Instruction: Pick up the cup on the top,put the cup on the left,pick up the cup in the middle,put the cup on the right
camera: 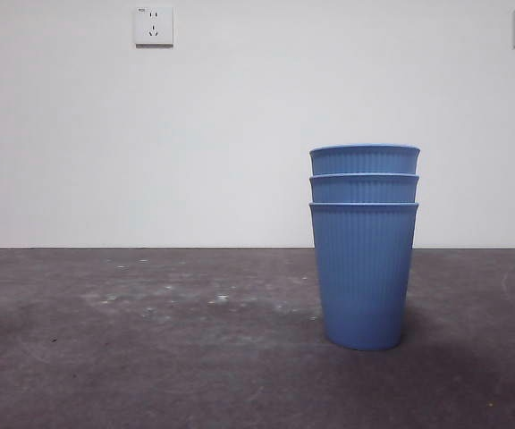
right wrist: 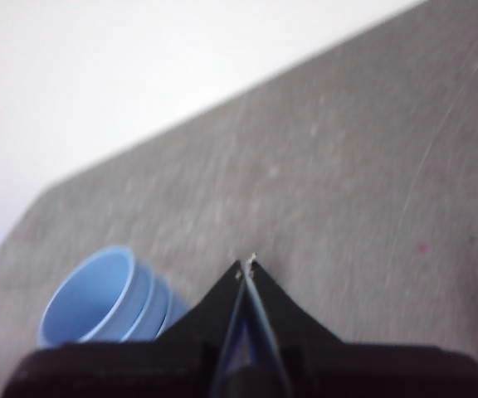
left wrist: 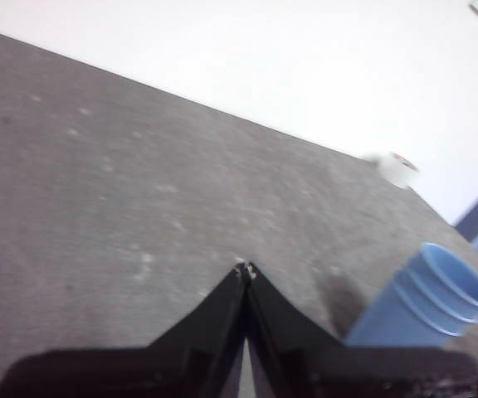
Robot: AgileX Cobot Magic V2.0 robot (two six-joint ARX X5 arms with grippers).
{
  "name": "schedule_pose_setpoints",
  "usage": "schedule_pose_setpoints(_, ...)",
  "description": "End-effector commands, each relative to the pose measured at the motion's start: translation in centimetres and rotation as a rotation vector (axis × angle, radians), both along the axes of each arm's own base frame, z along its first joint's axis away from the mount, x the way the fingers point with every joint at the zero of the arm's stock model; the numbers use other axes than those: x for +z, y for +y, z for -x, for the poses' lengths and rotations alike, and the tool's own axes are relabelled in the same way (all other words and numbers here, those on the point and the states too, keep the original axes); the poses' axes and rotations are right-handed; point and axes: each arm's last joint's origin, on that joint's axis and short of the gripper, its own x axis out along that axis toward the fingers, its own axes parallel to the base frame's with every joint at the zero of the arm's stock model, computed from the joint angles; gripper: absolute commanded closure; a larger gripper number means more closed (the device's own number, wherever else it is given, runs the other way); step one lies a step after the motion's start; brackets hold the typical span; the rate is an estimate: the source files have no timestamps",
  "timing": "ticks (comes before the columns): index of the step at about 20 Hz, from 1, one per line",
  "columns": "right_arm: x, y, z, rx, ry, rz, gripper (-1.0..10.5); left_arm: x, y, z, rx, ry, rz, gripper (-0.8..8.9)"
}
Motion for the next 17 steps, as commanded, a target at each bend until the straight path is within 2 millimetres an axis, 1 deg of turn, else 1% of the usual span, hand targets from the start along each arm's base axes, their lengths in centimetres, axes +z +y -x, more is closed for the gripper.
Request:
schedule_pose_setpoints(1, 2.0, 0.2, -0.2, 0.091, 0.043, 0.076, 9.6, 1.6, -0.1, -0.3, -0.053, 0.008, -0.005, 8.21)
schedule_pose_setpoints(6, 5.5, 0.4, -0.4, 0.219, 0.168, 0.159, 9.6, 4.8, -0.3, -1.2, -0.192, 0.036, -0.060, 8.21)
schedule_pose_setpoints(11, 8.3, 0.5, -0.5, 0.329, 0.258, 0.249, 9.6, 7.1, -0.5, -2.3, -0.322, 0.103, -0.099, 8.21)
schedule_pose_setpoints(14, 9.6, 0.7, -0.4, 0.392, 0.304, 0.294, 9.6, 8.1, -0.6, -2.7, -0.379, 0.159, -0.122, 8.21)
schedule_pose_setpoints(17, 10.3, 1.1, -0.3, 0.446, 0.348, 0.306, 9.6, 8.8, -0.8, -2.8, -0.440, 0.211, -0.151, 8.21)
